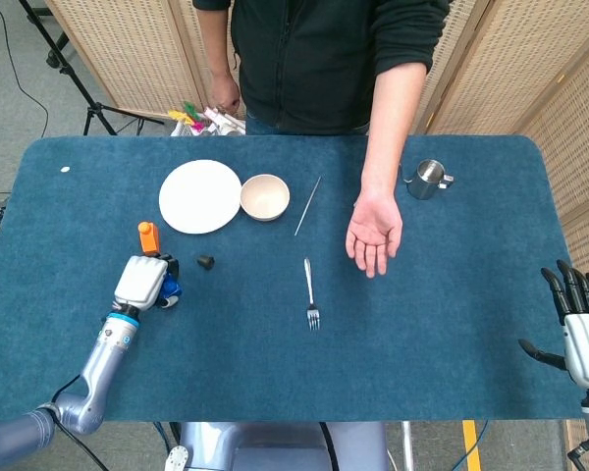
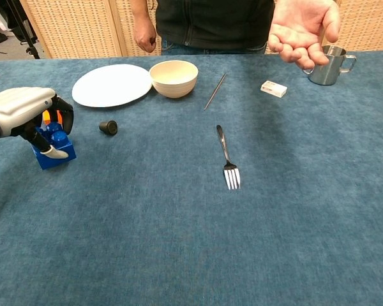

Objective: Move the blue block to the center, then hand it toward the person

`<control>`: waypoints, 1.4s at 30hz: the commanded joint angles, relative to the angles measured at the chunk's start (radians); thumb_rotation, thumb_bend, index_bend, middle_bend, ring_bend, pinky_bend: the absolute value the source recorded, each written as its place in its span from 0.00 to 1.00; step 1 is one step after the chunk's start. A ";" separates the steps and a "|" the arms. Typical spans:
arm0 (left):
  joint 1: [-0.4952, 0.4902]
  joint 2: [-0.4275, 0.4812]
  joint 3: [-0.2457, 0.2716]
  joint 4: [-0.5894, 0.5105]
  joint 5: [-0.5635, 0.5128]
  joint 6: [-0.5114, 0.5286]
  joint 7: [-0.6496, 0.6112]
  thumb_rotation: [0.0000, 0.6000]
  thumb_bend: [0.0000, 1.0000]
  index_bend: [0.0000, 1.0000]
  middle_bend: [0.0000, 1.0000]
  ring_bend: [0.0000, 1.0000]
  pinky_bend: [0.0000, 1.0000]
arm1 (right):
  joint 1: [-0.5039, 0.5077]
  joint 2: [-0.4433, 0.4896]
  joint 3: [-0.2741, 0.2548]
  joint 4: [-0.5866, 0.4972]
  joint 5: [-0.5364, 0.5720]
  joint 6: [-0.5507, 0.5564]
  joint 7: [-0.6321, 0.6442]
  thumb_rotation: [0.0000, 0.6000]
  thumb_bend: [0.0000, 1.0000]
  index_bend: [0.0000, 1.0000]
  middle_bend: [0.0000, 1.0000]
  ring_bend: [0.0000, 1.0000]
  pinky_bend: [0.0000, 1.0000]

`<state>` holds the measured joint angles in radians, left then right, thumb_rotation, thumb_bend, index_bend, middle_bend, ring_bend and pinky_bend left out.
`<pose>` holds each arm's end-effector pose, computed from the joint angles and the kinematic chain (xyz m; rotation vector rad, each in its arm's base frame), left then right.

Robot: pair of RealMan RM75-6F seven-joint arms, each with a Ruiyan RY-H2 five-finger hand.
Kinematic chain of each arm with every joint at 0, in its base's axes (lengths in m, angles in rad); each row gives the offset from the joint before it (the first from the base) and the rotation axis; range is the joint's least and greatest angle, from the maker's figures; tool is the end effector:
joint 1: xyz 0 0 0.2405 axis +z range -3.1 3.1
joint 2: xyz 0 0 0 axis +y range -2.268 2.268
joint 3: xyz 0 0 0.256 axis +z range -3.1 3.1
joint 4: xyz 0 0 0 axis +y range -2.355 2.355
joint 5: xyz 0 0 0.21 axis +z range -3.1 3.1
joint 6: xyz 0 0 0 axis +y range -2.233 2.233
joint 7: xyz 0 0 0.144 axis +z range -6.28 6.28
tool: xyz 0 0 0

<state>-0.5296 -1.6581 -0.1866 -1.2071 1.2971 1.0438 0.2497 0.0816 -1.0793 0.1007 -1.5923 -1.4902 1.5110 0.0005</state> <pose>-0.2334 0.3273 -0.0178 -1.6983 -0.9011 -0.8533 -0.3132 -0.1907 0.1853 1.3460 -0.8063 0.9093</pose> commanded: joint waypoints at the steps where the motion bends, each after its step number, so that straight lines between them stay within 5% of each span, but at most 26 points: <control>1: 0.001 0.017 0.013 -0.021 0.055 0.051 -0.045 1.00 0.21 0.64 0.57 0.47 0.59 | -0.001 0.001 0.001 -0.002 0.001 0.001 0.001 1.00 0.00 0.00 0.00 0.00 0.00; 9: -0.033 0.082 0.105 -0.046 0.379 0.241 -0.234 1.00 0.18 0.67 0.60 0.49 0.60 | 0.000 0.003 0.006 -0.006 0.013 -0.003 -0.002 1.00 0.00 0.00 0.00 0.00 0.00; 17: -0.195 0.048 0.190 0.089 0.715 0.337 -0.287 1.00 0.15 0.68 0.61 0.49 0.60 | 0.000 -0.006 0.010 -0.006 0.021 0.002 -0.024 1.00 0.00 0.00 0.00 0.00 0.00; 31: -0.406 -0.132 0.207 0.251 0.844 0.295 -0.279 1.00 0.08 0.67 0.57 0.48 0.60 | 0.006 -0.012 0.038 0.006 0.080 -0.015 -0.030 1.00 0.00 0.00 0.00 0.00 0.00; 34: -0.423 -0.159 0.209 0.276 0.838 0.294 -0.294 1.00 0.01 0.42 0.27 0.27 0.52 | 0.005 -0.011 0.040 0.007 0.087 -0.016 -0.030 1.00 0.00 0.00 0.00 0.00 0.00; 36: -0.434 -0.166 0.220 0.284 0.830 0.289 -0.325 1.00 0.00 0.11 0.04 0.04 0.37 | 0.005 -0.010 0.040 0.009 0.089 -0.017 -0.030 1.00 0.00 0.00 0.00 0.00 0.00; 38: -0.437 -0.158 0.226 0.266 0.817 0.283 -0.344 1.00 0.00 0.00 0.00 0.00 0.32 | 0.005 -0.010 0.040 0.011 0.091 -0.019 -0.029 1.00 0.00 0.00 0.00 0.00 0.00; 42: -0.437 -0.139 0.230 0.214 0.819 0.332 -0.337 1.00 0.00 0.00 0.00 0.00 0.29 | 0.004 -0.007 0.040 0.007 0.094 -0.022 -0.027 1.00 0.00 0.00 0.00 0.00 0.00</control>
<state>-0.9646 -1.8073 0.0388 -0.9686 2.1173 1.3576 -0.0931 0.0855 -1.0864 0.1409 -1.5851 -1.3961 1.4895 -0.0266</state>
